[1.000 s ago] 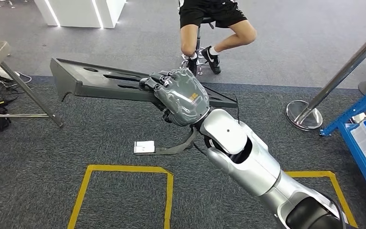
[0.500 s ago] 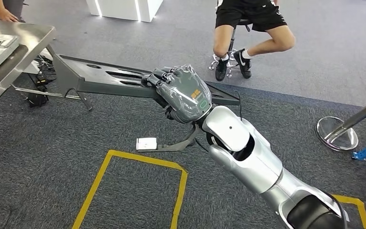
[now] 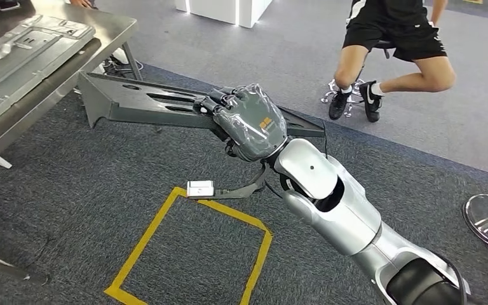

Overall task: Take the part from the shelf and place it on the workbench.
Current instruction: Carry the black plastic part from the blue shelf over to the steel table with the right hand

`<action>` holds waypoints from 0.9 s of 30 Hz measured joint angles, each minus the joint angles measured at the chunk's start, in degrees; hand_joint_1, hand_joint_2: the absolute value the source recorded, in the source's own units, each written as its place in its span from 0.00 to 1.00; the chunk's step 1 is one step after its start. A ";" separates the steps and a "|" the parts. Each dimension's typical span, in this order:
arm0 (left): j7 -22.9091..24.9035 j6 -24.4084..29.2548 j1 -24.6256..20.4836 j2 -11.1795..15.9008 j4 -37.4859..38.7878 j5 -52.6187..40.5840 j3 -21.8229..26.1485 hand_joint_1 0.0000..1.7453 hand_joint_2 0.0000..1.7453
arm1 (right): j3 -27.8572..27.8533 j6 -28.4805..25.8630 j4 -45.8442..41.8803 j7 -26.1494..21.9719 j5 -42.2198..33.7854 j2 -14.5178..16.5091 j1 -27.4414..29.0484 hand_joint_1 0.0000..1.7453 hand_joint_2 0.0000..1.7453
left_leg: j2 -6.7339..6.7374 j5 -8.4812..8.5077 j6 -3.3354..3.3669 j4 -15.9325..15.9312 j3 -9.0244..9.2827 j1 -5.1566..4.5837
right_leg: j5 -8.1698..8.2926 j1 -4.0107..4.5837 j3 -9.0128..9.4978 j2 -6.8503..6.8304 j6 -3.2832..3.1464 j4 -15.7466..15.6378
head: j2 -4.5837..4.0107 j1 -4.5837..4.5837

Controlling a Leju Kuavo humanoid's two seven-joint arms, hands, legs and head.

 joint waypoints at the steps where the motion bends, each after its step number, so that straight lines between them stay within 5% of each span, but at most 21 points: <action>1: -0.01 -0.01 -0.05 -0.10 0.00 0.00 0.00 0.00 1.00 | -0.03 -0.02 0.02 -0.01 0.00 -0.13 0.02 1.00 1.00 | -0.65 0.05 -0.18 0.03 -0.20 0.16 | 0.74 0.01 0.79 0.96 -0.13 -1.97 | 0.00 0.00; 2: -0.01 -0.02 -0.07 -0.16 0.00 0.01 0.00 0.00 1.00 | -0.06 -0.03 0.04 -0.01 -0.01 -0.24 0.03 1.00 1.00 | -1.30 0.17 -0.43 -0.06 -0.41 0.34 | 0.71 0.01 1.07 1.37 -0.17 -2.61 | 0.00 0.02; 4: -0.07 -0.04 -0.10 -0.15 0.00 0.01 0.01 0.00 1.00 | -0.15 0.01 0.01 0.00 -0.02 -0.31 -0.09 1.00 1.00 | -2.35 0.36 -1.06 -0.36 -0.66 0.47 | 0.77 -0.09 1.61 0.07 -0.21 -3.61 | 0.01 0.10; 6: -0.14 -0.07 -0.11 -0.08 0.00 -0.01 0.02 0.00 1.00 | -0.28 0.03 -0.03 0.01 -0.01 -0.32 -0.23 1.00 1.00 | -0.40 -0.75 -1.71 0.82 -1.29 0.05 | 0.84 -0.44 2.52 -1.57 -0.47 -5.26 | 0.01 0.03; 8: -0.19 -0.08 -0.15 0.12 0.00 -0.02 0.03 0.00 1.00 | -0.42 0.00 -0.04 -0.02 -0.01 -0.43 -0.20 1.00 1.00 | 3.15 -3.84 -2.27 6.29 -3.65 -0.23 | 0.95 -0.51 3.11 -3.12 -0.74 -6.20 | 0.01 -0.10; 11: -0.30 -0.07 -0.31 0.50 -0.01 -0.02 0.04 0.00 1.00 | -0.49 -0.02 0.04 -0.25 -0.01 -0.65 0.07 1.00 1.00 | 4.80 -6.70 -3.02 14.79 -7.45 -0.13 | 0.60 -0.50 3.22 -5.47 -0.76 -6.00 | 0.01 -0.16; 13: -0.33 -0.07 -0.28 0.64 -0.01 -0.02 0.04 0.00 1.00 | -0.49 -0.03 0.07 -0.36 -0.02 -0.71 0.18 1.00 1.00 | 5.45 -3.99 -3.33 11.52 -5.70 0.06 | 0.11 -0.57 3.36 -6.87 -0.55 -5.59 | 0.01 -0.16; 15: -0.33 -0.08 -0.14 0.69 -0.01 -0.02 0.04 0.00 1.00 | -0.54 -0.03 0.06 -0.36 -0.02 -0.74 0.18 1.00 1.00 | 7.90 -0.65 -3.33 3.94 -1.84 -0.08 | -0.48 -0.46 3.63 -8.02 -0.17 -5.12 | 0.01 -0.18; 17: -0.34 -0.10 -0.12 0.64 0.00 -0.02 0.04 0.00 1.00 | -0.60 0.01 0.07 -0.34 -0.02 -0.79 0.14 1.00 1.00 | 9.93 0.12 -2.65 -0.18 0.15 -0.50 | -0.84 -0.05 3.66 -9.09 0.19 -4.73 | 0.01 -0.17; 20: -0.45 -0.26 -0.16 0.54 -0.01 -0.02 0.04 0.00 1.00 | -0.64 0.16 0.04 -0.30 -0.02 -0.77 0.01 1.00 1.00 | 8.59 0.07 -1.21 -0.86 0.23 -0.54 | -1.18 0.21 3.61 -10.32 0.66 -4.46 | 0.01 -0.15; 22: -0.57 -0.44 -0.31 0.40 -0.02 -0.02 0.04 0.00 1.00 | -0.67 0.27 -0.03 -0.27 -0.02 -0.73 -0.22 1.00 1.00 | 7.20 0.40 -0.33 -1.36 0.44 -0.28 | -2.89 -0.21 2.70 -7.84 1.14 -2.20 | 0.01 -0.15; 24: -0.68 -0.55 -0.52 0.22 -0.02 -0.02 0.04 0.00 1.00 | -0.70 0.36 -0.06 -0.27 -0.02 -0.75 -0.36 1.00 1.00 | 5.89 0.53 0.26 -1.52 0.51 -0.14 | -6.16 -0.56 -0.49 -4.60 1.41 4.49 | 0.01 -0.13; 26: -0.79 -0.64 -0.58 0.05 -0.02 -0.03 0.04 0.00 1.00 | -0.71 0.40 -0.01 -0.28 -0.02 -0.77 -0.36 1.00 1.00 | 4.38 0.50 0.47 -1.36 0.49 -0.16 | -8.22 -0.58 -4.17 -3.81 1.54 11.47 | 0.01 -0.13; 27: -0.85 -0.68 -0.58 -0.03 -0.02 -0.04 0.04 0.00 1.00 | -0.71 0.39 0.01 -0.29 -0.02 -0.78 -0.36 1.00 1.00 | 3.54 0.44 0.50 -1.21 0.50 -0.17 | -7.77 -0.58 -4.97 -3.73 1.53 12.54 | 0.01 -0.12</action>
